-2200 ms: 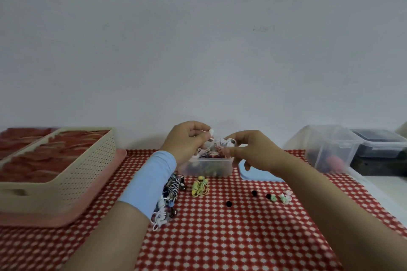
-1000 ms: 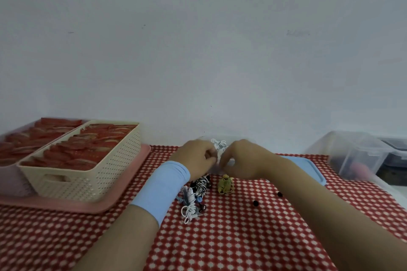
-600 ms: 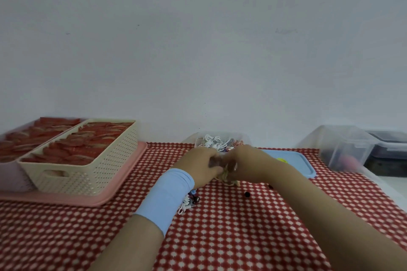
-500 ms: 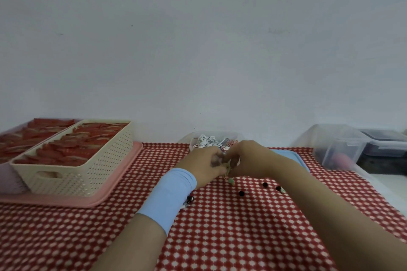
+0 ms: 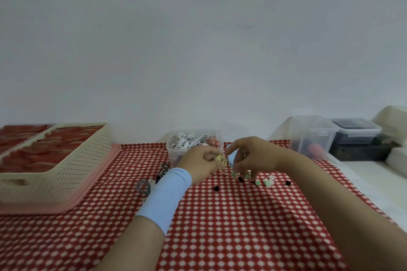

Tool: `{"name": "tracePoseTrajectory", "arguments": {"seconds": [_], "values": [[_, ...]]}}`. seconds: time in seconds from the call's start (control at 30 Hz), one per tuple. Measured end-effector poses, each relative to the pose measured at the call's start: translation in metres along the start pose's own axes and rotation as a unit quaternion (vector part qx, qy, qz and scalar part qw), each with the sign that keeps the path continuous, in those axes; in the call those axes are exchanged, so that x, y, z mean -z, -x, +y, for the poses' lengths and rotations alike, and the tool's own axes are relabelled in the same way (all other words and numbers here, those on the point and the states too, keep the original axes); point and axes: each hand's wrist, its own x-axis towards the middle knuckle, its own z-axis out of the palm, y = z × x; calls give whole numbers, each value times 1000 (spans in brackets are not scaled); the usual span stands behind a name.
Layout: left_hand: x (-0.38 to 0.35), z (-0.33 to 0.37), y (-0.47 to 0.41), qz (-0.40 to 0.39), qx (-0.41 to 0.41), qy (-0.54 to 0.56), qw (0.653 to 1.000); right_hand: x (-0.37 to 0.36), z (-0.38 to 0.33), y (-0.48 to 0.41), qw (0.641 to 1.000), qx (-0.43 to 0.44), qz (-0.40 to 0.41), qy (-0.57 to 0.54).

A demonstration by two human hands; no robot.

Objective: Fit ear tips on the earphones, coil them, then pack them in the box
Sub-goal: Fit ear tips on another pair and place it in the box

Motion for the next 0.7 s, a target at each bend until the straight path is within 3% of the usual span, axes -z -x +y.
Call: {"name": "tracePoseTrajectory", "arguments": {"seconds": [0.1,0.23,0.33,0.43,0.7], "values": [[-1,-3,5,-22,22,-187,982,-1,7,4,999,-11,-18,25],[-2,-6,7,-40,57,-311,948,6,14,11,994,-15,34,105],[-5,-1,6,-3,42,-323,945,15,22,17,983,-56,46,168],[-11,13,6,40,-34,-289,956,15,30,21,972,-102,15,210],[-39,5,-10,-24,-33,-291,956,4,31,16,957,-101,12,270]]}}
